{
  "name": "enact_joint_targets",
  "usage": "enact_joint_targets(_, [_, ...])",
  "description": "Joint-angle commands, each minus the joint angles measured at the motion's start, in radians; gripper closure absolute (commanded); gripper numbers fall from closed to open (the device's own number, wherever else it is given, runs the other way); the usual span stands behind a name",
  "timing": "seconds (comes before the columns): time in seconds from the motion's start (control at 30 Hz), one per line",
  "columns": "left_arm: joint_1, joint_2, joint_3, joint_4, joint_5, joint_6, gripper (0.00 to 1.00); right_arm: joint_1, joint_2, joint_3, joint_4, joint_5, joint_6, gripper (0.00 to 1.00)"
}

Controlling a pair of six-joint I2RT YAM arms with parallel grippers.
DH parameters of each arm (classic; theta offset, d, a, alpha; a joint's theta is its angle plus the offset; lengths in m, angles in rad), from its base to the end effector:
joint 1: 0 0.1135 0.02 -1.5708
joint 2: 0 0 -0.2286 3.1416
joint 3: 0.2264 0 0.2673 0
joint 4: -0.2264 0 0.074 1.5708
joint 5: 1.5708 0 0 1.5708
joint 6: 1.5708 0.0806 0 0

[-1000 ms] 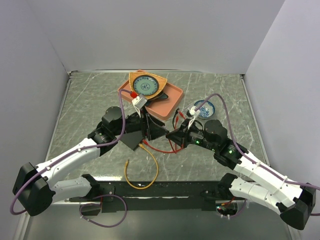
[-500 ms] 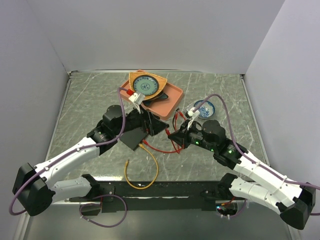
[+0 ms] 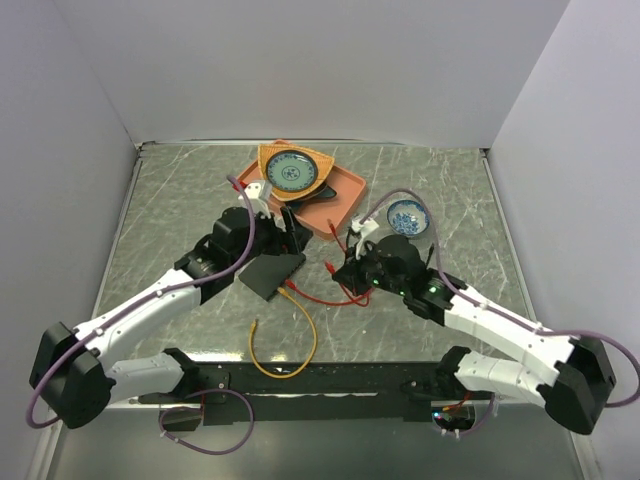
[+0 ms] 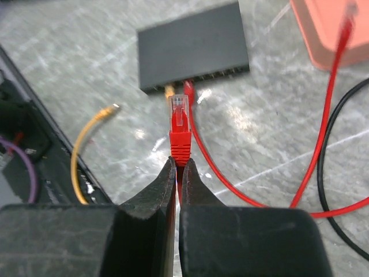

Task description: Insert the plug into the switch port

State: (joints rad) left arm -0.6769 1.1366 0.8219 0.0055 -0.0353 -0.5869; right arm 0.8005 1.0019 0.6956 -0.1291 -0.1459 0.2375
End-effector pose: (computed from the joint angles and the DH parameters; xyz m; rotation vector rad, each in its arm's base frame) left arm 0.2647 -0.2091 0.2503 0.0631 1.9654 -0.8202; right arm 0.2024 0.2254 0.2199 -0.6752 1.9837 0.7949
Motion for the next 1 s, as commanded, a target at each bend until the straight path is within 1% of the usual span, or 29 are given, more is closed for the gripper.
enact_joint_targets(0.0, [0.083,0.057,0.034,-0.041,0.026,0.004,0.04,-0.001,0.108,0.033,0.042,0.035,-0.018,1.0])
enact_joint_targets(0.1, [0.16,0.104,0.014,-0.032,0.125,-0.005,0.04,0.002,0.193,0.059,0.043,0.032,-0.015,1.0])
enact_joint_targets(0.17, [0.201,0.136,-0.001,-0.032,0.149,-0.004,0.04,0.006,0.26,0.071,0.045,0.04,-0.014,1.0])
enact_joint_targets(0.23, [0.221,0.163,-0.015,-0.033,0.147,0.001,0.04,0.009,0.308,0.103,0.036,0.058,-0.01,1.0])
enact_joint_targets(0.37, [0.273,0.193,-0.043,-0.032,0.129,0.022,0.04,0.017,0.464,0.188,0.003,0.065,-0.01,1.0])
enact_joint_targets(0.47, [0.306,0.221,-0.075,-0.013,0.141,0.033,0.04,0.028,0.565,0.238,-0.007,0.084,-0.009,1.0])
enact_joint_targets(0.67, [0.346,0.308,-0.115,0.085,0.199,0.047,0.04,0.045,0.722,0.314,-0.04,0.117,0.002,1.0])
enact_joint_targets(0.83, [0.35,0.379,-0.139,0.16,0.262,0.058,0.03,0.058,0.77,0.312,-0.026,0.098,0.0,1.0])
enact_joint_targets(0.97, [0.352,0.419,-0.152,0.214,0.304,0.061,0.01,0.066,0.774,0.286,0.002,0.088,0.005,1.0])
